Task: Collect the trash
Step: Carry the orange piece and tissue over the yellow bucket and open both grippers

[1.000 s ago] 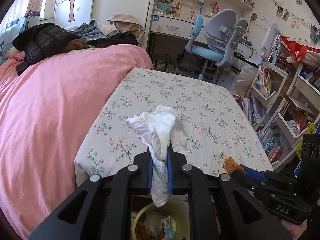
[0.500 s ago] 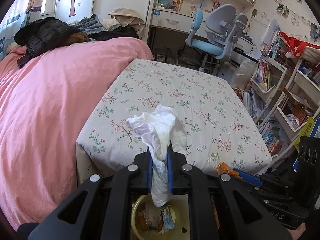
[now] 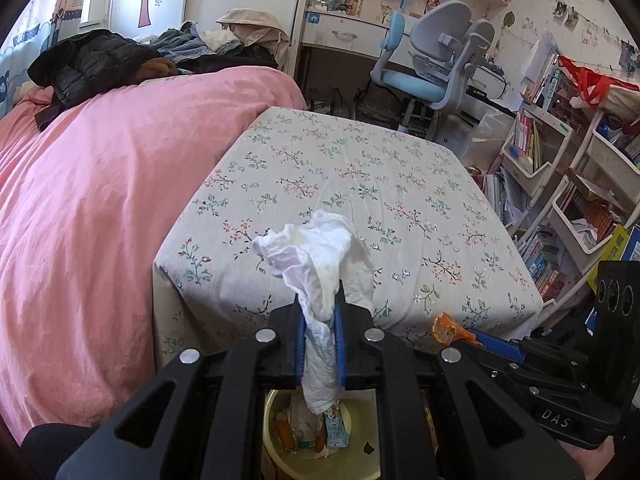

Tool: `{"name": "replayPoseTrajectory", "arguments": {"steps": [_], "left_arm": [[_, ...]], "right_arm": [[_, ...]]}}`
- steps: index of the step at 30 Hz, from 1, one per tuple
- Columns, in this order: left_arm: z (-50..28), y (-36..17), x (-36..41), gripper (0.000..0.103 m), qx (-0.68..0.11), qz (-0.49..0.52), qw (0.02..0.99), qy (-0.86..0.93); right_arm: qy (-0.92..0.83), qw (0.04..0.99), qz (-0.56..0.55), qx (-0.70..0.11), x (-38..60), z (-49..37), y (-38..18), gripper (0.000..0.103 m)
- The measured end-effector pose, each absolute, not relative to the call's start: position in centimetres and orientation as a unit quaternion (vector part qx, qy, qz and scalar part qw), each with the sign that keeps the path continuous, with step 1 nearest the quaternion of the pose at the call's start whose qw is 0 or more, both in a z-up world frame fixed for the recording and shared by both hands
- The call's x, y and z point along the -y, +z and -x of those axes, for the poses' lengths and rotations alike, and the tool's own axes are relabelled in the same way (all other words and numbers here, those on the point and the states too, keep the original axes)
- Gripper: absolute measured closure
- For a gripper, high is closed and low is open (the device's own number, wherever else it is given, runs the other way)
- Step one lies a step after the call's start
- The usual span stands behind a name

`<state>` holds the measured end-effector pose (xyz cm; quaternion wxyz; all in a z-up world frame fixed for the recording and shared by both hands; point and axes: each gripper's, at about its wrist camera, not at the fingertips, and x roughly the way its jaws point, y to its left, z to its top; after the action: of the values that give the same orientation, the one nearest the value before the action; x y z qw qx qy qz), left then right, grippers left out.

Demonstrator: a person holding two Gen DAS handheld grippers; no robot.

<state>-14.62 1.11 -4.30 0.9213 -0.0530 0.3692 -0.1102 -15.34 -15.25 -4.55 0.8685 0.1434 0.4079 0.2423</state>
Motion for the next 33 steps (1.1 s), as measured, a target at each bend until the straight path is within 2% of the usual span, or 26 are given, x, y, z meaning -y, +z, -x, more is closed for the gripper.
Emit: {"name": "replayPoseTrajectory", "arguments": {"steps": [24, 25, 26, 28, 30, 33], "left_arm": [[15.2, -5.0, -0.4, 0.091, -0.391, 0.041, 0.913, -0.112], [15.1, -5.2, -0.4, 0.09, -0.398, 0.041, 0.91, -0.111], [15.1, -5.4, -0.4, 0.09, -0.404, 0.042, 0.907, -0.109], [15.1, -5.8, -0.4, 0.08, -0.416, 0.043, 0.902, -0.107], [15.2, -5.7, -0.6, 0.053, -0.413, 0.048, 0.904, -0.098], [15.6, -5.3, -1.0, 0.048, -0.4, 0.056, 0.91, -0.091]], "right_arm": [[0.244, 0.858, -0.14, -0.43, 14.5, 16.0, -5.5, 0.078], [0.243, 0.851, -0.14, -0.444, 14.3, 15.9, -6.0, 0.073], [0.237, 0.841, -0.138, -0.466, 14.0, 15.8, -6.8, 0.059], [0.213, 0.833, -0.137, -0.493, 14.2, 15.6, -8.2, 0.051], [0.21, 0.828, -0.153, -0.497, 14.6, 15.6, -8.5, 0.051], [0.2, 0.839, -0.159, -0.481, 15.2, 15.8, -7.9, 0.049]]}}
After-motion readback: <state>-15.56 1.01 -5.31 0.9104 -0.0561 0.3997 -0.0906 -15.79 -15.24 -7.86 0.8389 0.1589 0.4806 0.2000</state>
